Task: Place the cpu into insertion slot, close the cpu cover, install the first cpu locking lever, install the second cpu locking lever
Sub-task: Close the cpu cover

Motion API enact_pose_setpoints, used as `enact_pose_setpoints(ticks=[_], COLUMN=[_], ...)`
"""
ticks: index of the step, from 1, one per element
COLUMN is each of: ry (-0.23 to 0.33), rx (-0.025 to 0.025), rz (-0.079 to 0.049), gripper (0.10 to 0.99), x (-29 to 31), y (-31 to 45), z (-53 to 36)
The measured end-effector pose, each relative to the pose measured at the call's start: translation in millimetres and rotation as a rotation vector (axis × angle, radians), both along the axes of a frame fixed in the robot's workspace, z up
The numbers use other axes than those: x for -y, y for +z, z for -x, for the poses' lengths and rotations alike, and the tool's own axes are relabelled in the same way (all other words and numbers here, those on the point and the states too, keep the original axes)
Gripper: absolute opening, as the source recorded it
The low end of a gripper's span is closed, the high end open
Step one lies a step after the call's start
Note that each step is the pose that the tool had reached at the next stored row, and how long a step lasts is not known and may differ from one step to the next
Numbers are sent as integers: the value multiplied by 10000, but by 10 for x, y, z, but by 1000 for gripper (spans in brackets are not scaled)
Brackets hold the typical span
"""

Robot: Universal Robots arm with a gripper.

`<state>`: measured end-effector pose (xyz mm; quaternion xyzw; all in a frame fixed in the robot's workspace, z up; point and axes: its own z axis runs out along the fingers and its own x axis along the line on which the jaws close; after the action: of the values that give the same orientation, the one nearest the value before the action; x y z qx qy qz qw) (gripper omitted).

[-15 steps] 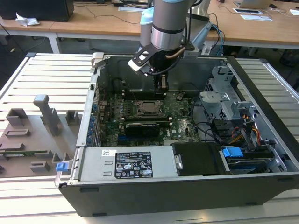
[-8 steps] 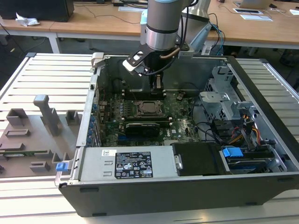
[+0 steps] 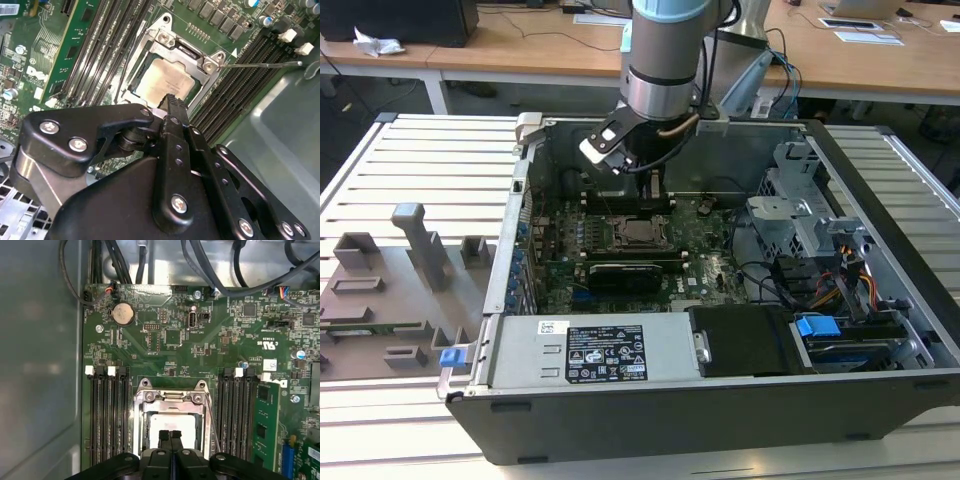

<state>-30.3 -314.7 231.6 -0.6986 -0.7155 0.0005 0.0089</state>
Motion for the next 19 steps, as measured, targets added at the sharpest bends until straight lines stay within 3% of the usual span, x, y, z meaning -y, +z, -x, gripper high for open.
enact_pose_setpoints(ticks=[5,12,15,17,19], ry=[-2,0,-1,-1,-1], rx=[0,-2,0,0,0], rz=[0,3,1,1,0], gripper=[106,106,106,106,106], x=[0,0,0,0,0], y=[-73,-137,-61,81,172], z=[14,114,108,107,107])
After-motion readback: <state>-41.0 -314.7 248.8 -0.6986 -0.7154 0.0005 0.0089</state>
